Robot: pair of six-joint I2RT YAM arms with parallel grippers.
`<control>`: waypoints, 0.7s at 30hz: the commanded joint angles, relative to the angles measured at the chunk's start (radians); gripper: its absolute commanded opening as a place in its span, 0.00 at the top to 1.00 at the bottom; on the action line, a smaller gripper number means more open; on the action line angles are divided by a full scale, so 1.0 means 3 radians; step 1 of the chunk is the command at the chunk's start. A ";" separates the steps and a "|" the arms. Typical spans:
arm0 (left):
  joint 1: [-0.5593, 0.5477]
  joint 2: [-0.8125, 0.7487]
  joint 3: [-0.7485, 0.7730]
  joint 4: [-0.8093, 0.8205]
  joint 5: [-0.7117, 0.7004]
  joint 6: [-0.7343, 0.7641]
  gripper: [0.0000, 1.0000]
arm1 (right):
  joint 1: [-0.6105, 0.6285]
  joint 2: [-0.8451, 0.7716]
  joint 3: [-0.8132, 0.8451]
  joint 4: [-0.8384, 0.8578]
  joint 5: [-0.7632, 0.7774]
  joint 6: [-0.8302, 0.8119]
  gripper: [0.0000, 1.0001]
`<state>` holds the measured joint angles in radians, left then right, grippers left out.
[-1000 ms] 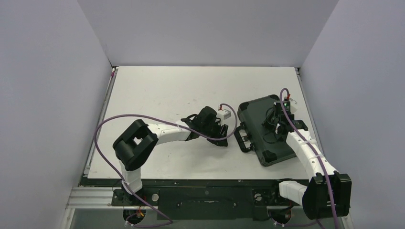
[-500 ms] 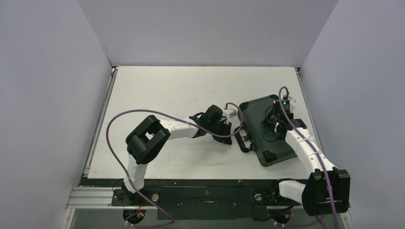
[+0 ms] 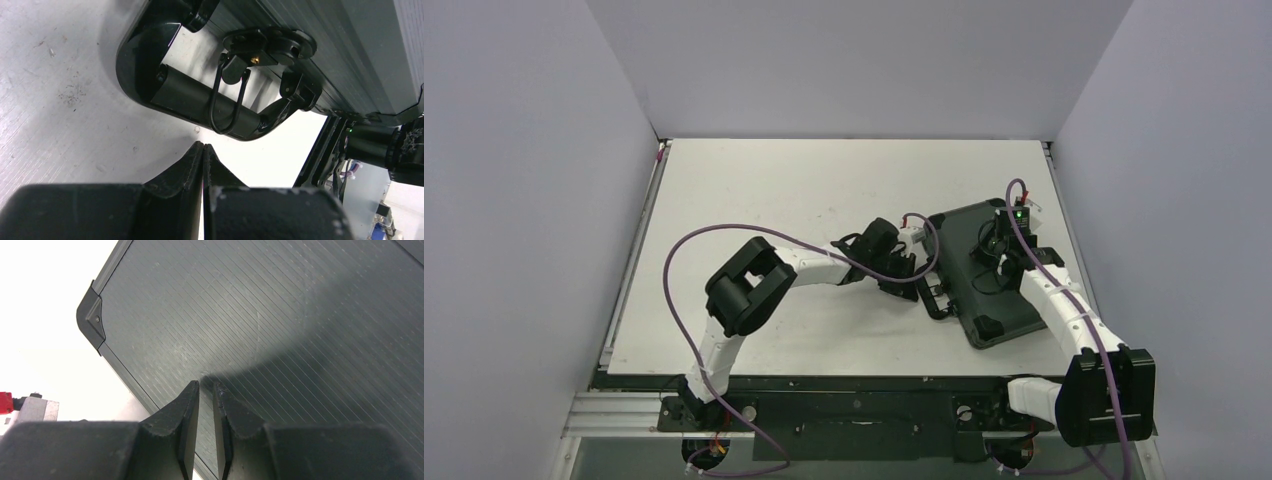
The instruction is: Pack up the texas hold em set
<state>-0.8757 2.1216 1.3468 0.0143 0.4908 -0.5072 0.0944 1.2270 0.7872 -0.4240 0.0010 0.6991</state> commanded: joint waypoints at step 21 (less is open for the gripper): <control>-0.0012 0.0224 0.0343 0.0313 0.0200 -0.0363 1.00 | 0.0071 0.0494 -0.0374 -0.1007 -0.0140 -0.0141 0.87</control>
<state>-0.8757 2.1715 1.4067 0.0578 0.5297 -0.6010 0.0978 1.2419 0.7883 -0.4053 -0.0074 0.6907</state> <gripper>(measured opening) 0.003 0.134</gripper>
